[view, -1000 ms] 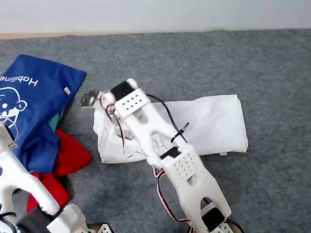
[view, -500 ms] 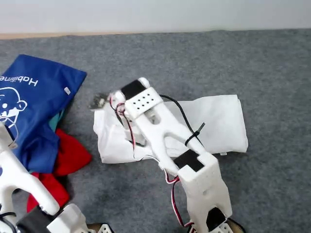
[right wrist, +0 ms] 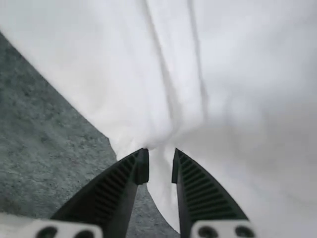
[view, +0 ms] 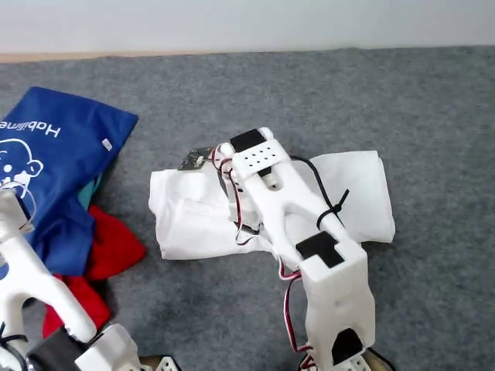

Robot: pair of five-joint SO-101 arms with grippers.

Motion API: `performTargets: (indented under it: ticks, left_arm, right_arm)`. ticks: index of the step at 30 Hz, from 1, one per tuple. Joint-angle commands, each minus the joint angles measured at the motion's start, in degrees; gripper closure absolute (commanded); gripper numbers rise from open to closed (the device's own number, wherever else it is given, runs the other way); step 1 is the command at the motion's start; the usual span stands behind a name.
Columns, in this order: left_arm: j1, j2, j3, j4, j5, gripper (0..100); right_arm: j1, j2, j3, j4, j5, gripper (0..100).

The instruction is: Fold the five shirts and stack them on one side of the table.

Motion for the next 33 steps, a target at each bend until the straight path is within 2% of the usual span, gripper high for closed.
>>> performTargets:
  ticks: [1, 7, 14, 21, 24, 29, 33]
  left_arm:
    - [0.35, -2.46, -0.75, 1.32, 0.09, 100]
    - [1.05, -2.55, -6.55, 10.02, 0.09, 100]
    - [5.63, -2.55, -14.64, 23.12, 0.18, 100]
    - [7.91, -2.55, -21.67, 31.21, -0.18, 100]
    - [8.00, -3.43, -22.29, 31.21, -0.18, 100]
    - [8.88, -5.54, -22.29, 31.12, -0.26, 100]
    - [9.76, -5.80, -22.29, 31.12, -0.26, 100]
  right_arm:
    - [-1.36, -6.99, -3.34, 1.80, -1.58, 91.3]
    - [1.89, -14.20, -5.45, 5.14, -6.33, 91.3]
    - [13.32, -15.78, -5.54, 9.36, -10.64, 91.3]
    - [27.03, -15.16, -5.54, 5.23, -18.81, 94.6]
    - [31.25, -15.25, -5.54, 2.42, -20.84, 89.5]
    - [34.42, -14.55, -5.36, -1.63, -22.86, 71.9]
    - [35.30, -10.33, -5.36, -5.32, -26.11, 69.7]
